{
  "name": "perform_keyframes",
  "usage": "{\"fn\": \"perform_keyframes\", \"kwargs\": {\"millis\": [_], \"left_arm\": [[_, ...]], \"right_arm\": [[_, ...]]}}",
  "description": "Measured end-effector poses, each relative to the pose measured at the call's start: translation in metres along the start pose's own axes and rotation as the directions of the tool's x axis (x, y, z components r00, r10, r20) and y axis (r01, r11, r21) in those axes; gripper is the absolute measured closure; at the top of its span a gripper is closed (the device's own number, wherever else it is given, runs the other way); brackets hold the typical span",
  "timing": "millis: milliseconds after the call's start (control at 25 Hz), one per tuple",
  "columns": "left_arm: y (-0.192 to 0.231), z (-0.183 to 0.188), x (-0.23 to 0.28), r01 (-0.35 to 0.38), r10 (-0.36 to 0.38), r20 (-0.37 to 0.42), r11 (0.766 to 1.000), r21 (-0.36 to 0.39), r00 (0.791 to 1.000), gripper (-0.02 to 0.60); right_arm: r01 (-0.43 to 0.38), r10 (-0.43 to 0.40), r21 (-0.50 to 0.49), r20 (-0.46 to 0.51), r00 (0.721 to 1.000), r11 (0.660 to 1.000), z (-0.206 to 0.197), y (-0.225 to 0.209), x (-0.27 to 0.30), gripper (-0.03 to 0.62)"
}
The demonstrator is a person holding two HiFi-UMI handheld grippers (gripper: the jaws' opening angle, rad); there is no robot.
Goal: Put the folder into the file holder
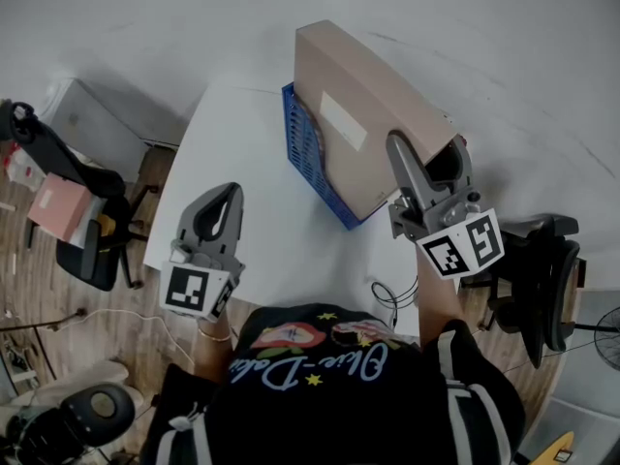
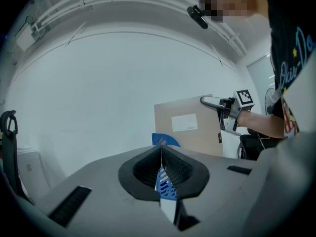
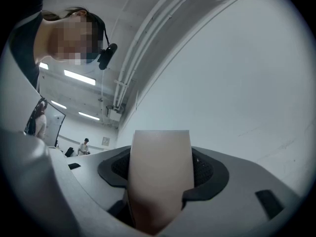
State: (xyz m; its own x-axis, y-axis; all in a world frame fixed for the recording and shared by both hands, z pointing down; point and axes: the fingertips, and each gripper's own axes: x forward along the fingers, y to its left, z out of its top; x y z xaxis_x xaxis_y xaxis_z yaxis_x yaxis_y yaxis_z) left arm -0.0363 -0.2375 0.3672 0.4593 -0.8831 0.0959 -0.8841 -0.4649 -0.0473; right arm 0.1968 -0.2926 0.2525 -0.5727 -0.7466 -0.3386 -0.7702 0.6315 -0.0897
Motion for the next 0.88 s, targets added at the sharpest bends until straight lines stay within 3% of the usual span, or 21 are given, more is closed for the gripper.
{"fn": "perform_keyframes", "kwargs": {"millis": [880], "left_arm": [[-0.0049, -0.0008, 0.0066, 0.022, -0.022, -0.005, 1.0, 0.002, 1.0, 0.577]], "right_arm": [[-0.011, 0.011, -0.009, -0.005, 1.0, 1.0, -0.0086, 0.0024, -0.0046, 0.321]]}}
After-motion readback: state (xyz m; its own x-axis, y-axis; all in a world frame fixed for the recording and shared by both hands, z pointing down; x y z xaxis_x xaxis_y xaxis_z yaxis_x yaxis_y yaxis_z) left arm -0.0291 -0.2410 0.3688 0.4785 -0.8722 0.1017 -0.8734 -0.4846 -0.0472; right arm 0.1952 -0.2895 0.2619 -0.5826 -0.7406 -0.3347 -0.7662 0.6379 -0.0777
